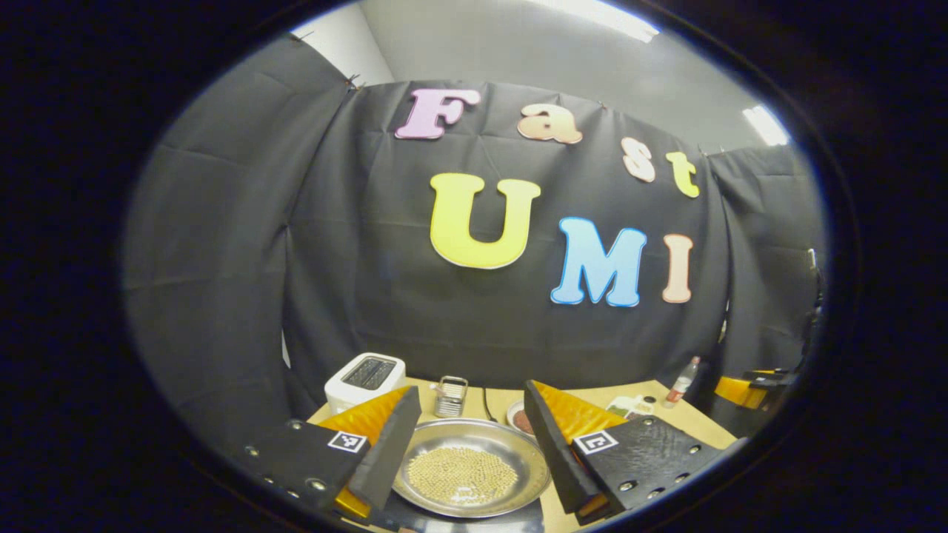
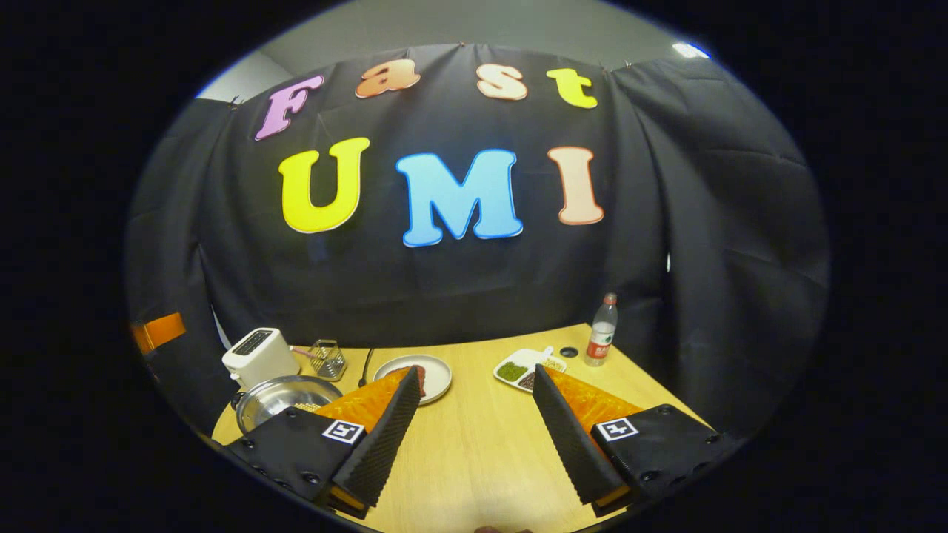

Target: First push the handle of the pot to place it horizontally, then grasp the pot with both hands and set it on the induction cooktop.

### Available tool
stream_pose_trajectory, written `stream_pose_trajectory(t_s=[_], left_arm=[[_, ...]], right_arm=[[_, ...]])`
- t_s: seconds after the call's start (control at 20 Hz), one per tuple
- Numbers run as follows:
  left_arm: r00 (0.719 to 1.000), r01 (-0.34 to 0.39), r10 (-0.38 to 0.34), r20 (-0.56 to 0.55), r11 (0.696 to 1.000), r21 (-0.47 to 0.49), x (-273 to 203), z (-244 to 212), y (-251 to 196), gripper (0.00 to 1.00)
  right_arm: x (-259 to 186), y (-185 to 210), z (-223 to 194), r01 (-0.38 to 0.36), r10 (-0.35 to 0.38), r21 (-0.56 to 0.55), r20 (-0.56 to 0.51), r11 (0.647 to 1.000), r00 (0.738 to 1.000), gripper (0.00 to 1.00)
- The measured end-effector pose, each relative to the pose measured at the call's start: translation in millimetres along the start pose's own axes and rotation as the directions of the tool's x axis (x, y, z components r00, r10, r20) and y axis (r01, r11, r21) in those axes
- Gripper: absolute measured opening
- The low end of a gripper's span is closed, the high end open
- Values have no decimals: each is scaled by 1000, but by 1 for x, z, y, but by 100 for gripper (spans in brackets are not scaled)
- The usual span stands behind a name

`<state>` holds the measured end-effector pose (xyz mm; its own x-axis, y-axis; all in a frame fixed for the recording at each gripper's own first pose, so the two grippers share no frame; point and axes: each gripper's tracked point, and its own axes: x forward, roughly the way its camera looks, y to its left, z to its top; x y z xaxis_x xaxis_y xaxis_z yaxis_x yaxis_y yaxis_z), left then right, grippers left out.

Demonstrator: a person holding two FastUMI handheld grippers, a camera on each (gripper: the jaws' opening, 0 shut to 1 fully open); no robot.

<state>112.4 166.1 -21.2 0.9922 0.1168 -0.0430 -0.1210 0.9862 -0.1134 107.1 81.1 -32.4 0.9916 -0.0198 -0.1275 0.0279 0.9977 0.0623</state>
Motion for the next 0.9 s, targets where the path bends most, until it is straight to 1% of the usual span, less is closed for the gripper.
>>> stream_pose_trajectory(t_s=[0.2,0.3,0.35,0.5,0.65,0.7,0.75,0.8,0.9], left_arm=[[997,-8,4,80,999,49,-38,28,-26,83],[995,-26,21,97,998,54,-55,31,-37,82],[994,-22,16,106,998,53,-64,33,-46,82],[993,-17,10,114,998,60,-91,24,-66,82],[994,-25,20,109,999,47,-114,13,-87,82],[994,-29,25,103,999,45,-122,8,-93,85],[994,-39,34,103,998,46,-129,4,-96,85],[993,-51,46,104,998,43,-133,2,-98,82],[993,-73,71,90,997,16,-149,-5,-108,82]], right_arm=[[-31,-27,15,42,-46,58,65,997,997,98],[-45,-47,9,75,-78,34,75,997,994,98],[-52,-53,4,82,-83,22,71,996,994,98],[-70,-67,-14,81,-81,-1,43,997,996,98],[-82,-69,-30,37,-37,-4,7,999,999,98],[-86,-72,-32,21,-21,-16,2,1000,1000,98],[-87,-78,-33,17,-17,-26,1,1000,1000,98],[-91,-82,-33,9,-9,-34,4,999,1000,98],[-100,-89,-33,-8,8,-43,2,999,1000,98]])
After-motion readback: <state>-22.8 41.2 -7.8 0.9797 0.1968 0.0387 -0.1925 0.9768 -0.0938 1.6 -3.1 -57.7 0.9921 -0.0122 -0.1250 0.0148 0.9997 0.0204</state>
